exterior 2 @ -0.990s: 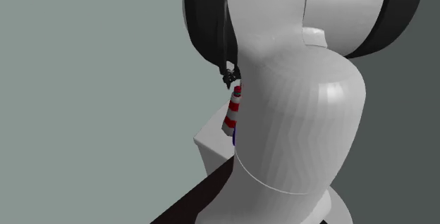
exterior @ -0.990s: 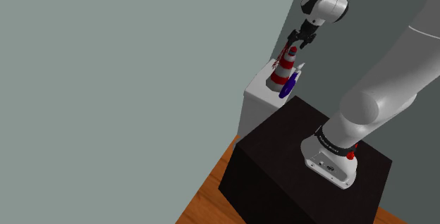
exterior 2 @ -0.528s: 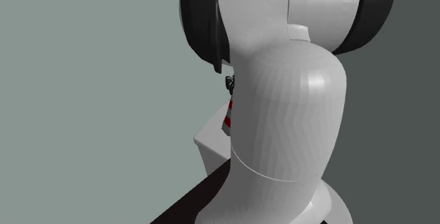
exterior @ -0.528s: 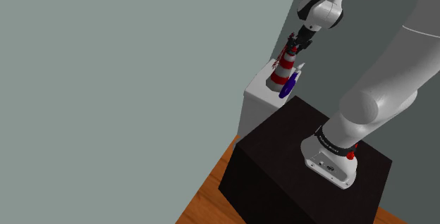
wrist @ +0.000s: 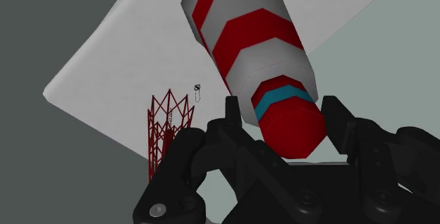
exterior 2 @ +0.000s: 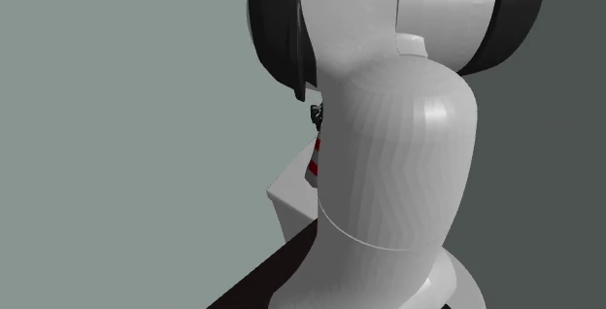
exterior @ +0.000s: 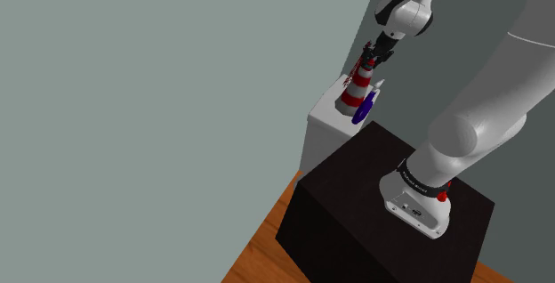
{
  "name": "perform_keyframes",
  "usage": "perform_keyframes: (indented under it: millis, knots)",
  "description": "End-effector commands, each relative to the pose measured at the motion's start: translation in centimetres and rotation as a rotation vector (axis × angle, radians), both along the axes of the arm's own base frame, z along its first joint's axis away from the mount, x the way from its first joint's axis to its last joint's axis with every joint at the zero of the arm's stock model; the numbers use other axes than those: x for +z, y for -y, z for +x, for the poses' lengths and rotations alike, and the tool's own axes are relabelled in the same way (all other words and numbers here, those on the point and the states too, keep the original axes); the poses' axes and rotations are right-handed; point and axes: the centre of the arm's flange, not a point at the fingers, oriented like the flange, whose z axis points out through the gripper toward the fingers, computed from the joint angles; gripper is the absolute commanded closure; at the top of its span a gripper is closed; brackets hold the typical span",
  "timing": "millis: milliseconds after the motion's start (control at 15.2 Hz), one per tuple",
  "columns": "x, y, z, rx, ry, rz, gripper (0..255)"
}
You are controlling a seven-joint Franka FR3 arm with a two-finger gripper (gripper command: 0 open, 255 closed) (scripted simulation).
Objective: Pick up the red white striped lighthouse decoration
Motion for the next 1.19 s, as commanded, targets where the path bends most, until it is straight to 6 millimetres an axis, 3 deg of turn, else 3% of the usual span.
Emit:
perform_keyframes:
  millis: [0, 990, 1122]
  knots:
    - [-0.1, 0.0, 0.0, -0.001, -0.001, 0.000, 255]
    - [7.8, 0.0, 0.0, -0.001, -0.001, 0.000, 255]
    - [7.9, 0.0, 0.0, -0.001, -0.001, 0.000, 255]
